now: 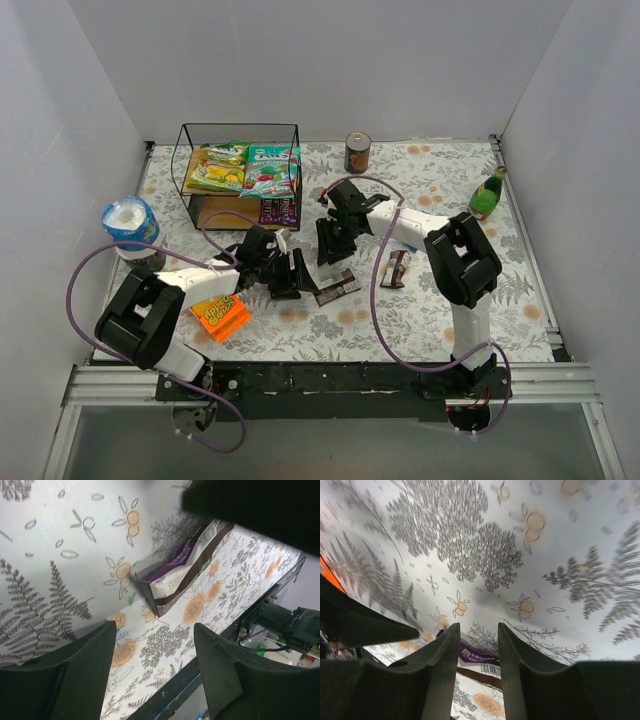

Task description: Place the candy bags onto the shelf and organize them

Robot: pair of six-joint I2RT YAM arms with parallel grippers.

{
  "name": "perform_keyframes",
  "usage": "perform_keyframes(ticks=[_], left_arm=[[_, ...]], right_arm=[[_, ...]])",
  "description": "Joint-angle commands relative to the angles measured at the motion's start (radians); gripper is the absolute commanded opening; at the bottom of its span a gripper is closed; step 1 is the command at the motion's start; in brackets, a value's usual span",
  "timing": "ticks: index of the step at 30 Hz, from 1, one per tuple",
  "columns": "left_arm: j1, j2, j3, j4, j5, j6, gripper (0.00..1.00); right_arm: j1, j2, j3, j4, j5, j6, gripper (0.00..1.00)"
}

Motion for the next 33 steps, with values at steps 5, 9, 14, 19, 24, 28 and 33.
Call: perform_keyframes(ticks=[5,9,14,19,24,28,33], left_arm=[[-0.027,-0.055,-0.093,0.158,-0.019,-0.148,0.60],[-0.072,-0.058,-0.147,0.254,-0.078,-0.249,0.57],[-0.110,-0.046,-0.190,0.334,-0.147,-0.335,0.51],[-0.130,-0.032,-0.203,0.350,-0.221,-0.383,0.47],[-0.133,-0.035,-0.223,0.349,-0.290,-0.409,0.46],[-0.138,-0.026,-0.223,0.351,-0.310,-0.403,0.46],[-0.143,0.014,-0.210,0.338,-0.310,-0.398,0.46]], right_arm=[[-0.019,-0.170,0.093,-0.113,0.219,0.055,0.49],[-0.021,-0.266,-0.048,-0.148,0.224,0.049,0.55],[-0.030,-0.371,-0.236,-0.123,0.243,0.027,0.59],[-0.036,-0.412,-0.352,-0.048,0.226,0.033,0.59],[-0.047,-0.368,-0.375,0.000,0.229,0.011,0.58],[-0.050,-0.360,-0.361,0.023,0.227,0.004,0.58],[-0.050,-0.326,-0.359,0.053,0.195,-0.006,0.59]])
